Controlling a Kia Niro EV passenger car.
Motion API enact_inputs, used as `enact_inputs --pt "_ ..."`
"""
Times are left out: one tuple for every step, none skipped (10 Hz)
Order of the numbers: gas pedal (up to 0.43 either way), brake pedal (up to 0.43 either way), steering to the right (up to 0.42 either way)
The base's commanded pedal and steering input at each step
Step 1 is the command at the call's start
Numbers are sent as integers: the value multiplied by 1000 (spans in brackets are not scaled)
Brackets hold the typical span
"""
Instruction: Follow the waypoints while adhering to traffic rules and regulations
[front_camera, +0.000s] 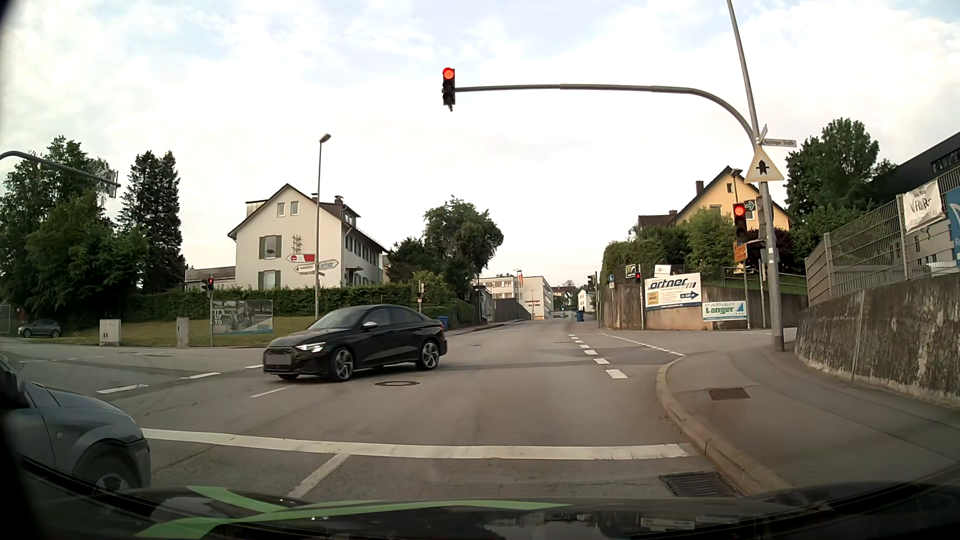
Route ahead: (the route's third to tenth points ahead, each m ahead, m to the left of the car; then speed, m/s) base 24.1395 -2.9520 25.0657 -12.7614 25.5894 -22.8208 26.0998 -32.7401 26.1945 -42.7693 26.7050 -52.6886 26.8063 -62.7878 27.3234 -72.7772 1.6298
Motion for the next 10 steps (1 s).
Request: enact_inputs --pt "67 0 3" --pt "67 0 3" --pt "67 0 3" --pt "67 0 3" --pt "28 0 3" --pt "0 0 3" --pt "0 0 3" --pt "0 0 3" --pt "0 0 3" --pt "0 6 3"
